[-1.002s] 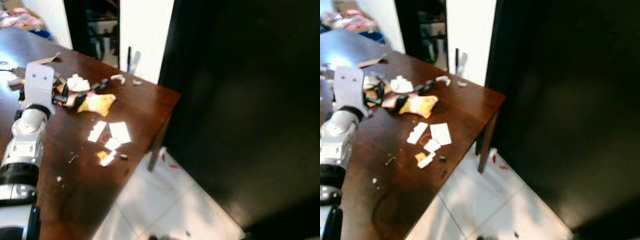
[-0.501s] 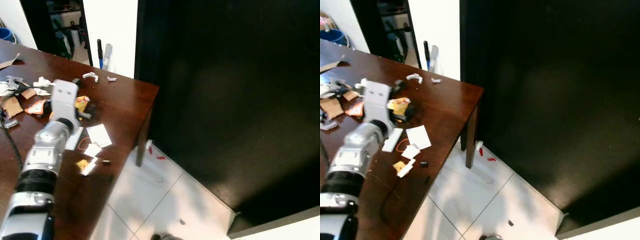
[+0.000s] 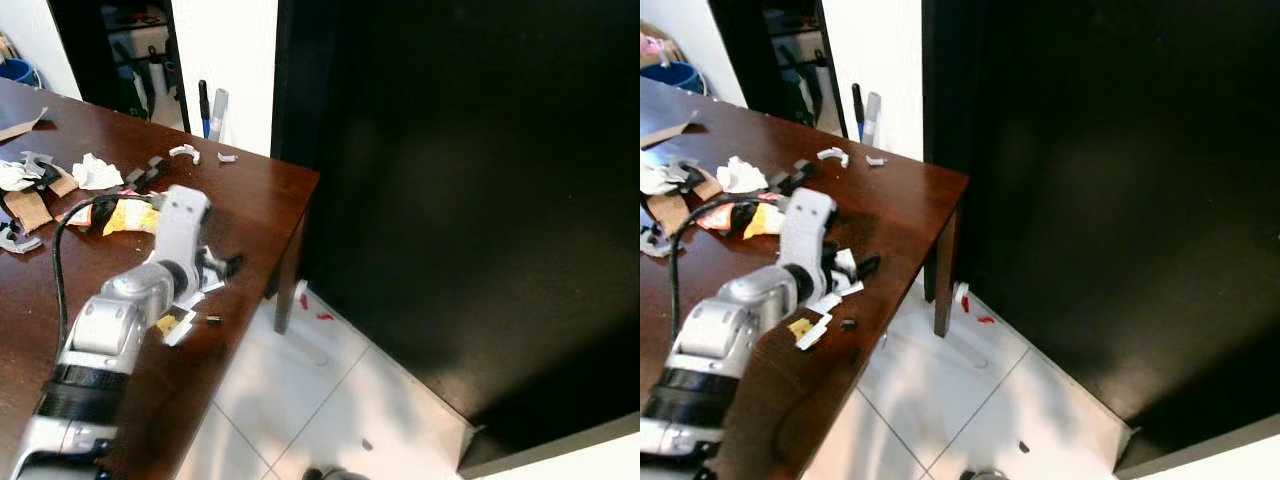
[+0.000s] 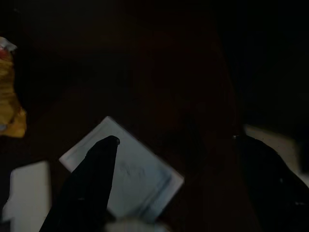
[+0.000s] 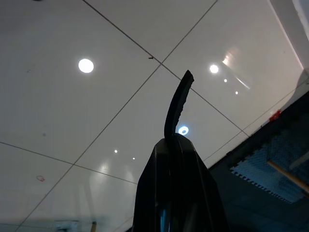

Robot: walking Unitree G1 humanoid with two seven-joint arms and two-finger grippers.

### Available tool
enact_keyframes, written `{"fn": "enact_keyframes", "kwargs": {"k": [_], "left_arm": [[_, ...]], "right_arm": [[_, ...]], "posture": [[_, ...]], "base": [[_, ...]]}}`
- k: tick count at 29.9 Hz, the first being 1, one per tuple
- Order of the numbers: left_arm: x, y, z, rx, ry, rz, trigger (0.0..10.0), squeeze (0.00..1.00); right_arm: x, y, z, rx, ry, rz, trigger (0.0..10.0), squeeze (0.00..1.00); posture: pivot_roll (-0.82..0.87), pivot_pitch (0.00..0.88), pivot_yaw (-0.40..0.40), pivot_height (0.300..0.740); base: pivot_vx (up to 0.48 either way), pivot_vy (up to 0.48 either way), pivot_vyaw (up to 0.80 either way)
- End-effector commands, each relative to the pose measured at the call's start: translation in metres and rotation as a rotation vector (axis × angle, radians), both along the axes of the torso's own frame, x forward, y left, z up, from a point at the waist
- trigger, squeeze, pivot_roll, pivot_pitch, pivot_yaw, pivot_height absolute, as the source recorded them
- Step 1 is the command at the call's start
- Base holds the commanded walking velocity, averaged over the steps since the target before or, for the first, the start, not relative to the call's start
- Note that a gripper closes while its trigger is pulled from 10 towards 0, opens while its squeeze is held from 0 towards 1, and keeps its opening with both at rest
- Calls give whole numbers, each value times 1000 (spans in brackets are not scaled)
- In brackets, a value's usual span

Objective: Picking trash to rubbish bin

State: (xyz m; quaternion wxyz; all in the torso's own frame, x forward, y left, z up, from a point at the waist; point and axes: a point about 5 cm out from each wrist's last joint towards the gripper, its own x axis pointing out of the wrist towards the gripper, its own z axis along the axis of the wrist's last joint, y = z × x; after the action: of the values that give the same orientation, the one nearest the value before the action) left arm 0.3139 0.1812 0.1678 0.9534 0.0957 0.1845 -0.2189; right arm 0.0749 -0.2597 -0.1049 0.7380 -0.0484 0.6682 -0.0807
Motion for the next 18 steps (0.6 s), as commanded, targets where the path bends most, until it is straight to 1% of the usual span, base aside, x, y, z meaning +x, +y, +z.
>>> {"fn": "enact_keyframes", "kwargs": {"k": [1,2,3,4,5,7,8,10,12,17,18], "left_arm": [[-5,0,-2,49,30,-23,10000,0],[-9,4,-2,112,43,-32,10000,0],[-12,10,1,156,51,-30,10000,0],[-14,15,4,178,55,-23,10000,0],[-14,15,4,178,55,-23,10000,0],[-21,20,13,194,68,-28,10000,0],[-21,20,13,194,68,-28,10000,0],[-31,18,17,213,97,-62,10000,0],[-40,13,15,230,130,-103,10000,0],[-43,10,10,238,149,-122,10000,0],[-44,8,6,239,161,-126,10000,0]], "right_arm": [[-8,-3,-1,-3,20,-12,10000,0],[-8,-2,-1,-2,20,-13,10000,0],[-8,-2,-1,-1,21,-13,10000,0],[-8,-2,-1,0,21,-14,10000,0],[-8,-2,-1,0,21,-14,10000,0],[-9,-1,-1,2,23,-14,10000,0],[-9,-1,-1,2,23,-14,10000,0],[-10,-1,-2,3,25,-14,10000,0],[-11,0,-2,4,26,-14,10000,0],[-11,0,-2,4,26,-12,10000,0],[-11,1,-2,5,26,-11,10000,0]], "posture": [[153,133,-65,740],[153,133,-65,740],[154,133,-64,740],[154,133,-64,740],[154,133,-64,740],[159,133,-61,740],[159,133,-61,740],[160,134,-60,740],[160,134,-60,740],[163,135,-59,740],[165,135,-61,740]], "base": [[0,0,0],[0,0,0],[0,0,0],[0,0,0],[0,0,0],[0,0,0],[0,0,0],[0,0,0],[0,0,0],[0,0,0],[0,0,0]]}}
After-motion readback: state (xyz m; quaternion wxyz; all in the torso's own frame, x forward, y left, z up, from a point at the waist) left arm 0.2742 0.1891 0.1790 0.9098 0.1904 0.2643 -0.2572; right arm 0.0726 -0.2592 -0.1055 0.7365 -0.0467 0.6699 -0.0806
